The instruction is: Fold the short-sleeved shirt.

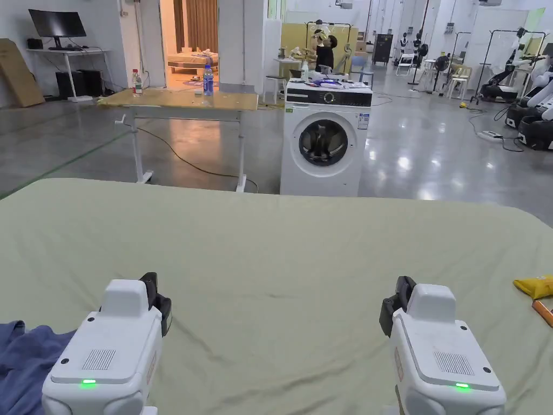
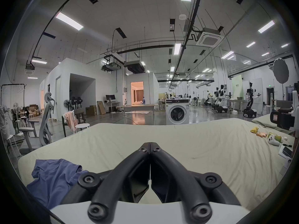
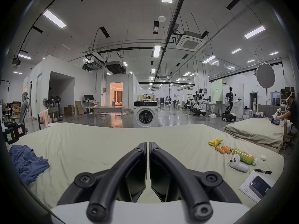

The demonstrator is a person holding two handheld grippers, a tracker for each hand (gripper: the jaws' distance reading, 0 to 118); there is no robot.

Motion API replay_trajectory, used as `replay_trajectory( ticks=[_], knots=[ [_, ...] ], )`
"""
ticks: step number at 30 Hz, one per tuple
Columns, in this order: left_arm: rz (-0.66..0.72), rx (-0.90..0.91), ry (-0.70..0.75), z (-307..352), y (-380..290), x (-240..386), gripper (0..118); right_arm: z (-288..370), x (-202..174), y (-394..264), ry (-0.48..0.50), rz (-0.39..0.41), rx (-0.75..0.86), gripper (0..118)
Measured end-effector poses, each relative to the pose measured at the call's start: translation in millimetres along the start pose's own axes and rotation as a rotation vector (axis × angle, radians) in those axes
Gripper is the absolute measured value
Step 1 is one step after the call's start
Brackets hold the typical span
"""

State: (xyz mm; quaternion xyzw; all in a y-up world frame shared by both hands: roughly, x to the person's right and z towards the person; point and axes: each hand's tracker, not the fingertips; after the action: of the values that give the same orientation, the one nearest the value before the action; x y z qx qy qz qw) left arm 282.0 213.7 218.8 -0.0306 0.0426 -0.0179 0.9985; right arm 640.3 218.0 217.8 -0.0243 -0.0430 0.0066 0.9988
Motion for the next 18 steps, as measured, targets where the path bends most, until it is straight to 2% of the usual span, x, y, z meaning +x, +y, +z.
replay_trajectory(
  ticks=[5,10,18],
  knots=[
    [-0.012,0.008,0.001,0.5,1.9,-0.1,0,0.4,-0.6,-0.8,0.008,-0.017,-0.007,1],
    [-0.013,0.006,-0.002,1.7,3.5,-0.6,0,1.5,-5.3,-1.6,0.015,0.015,-0.007,1],
    [-0.021,-0.003,-0.002,1.3,0.9,-0.4,0,-0.3,-3.3,-0.9,0.0,0.004,-0.03,1]
  ],
)
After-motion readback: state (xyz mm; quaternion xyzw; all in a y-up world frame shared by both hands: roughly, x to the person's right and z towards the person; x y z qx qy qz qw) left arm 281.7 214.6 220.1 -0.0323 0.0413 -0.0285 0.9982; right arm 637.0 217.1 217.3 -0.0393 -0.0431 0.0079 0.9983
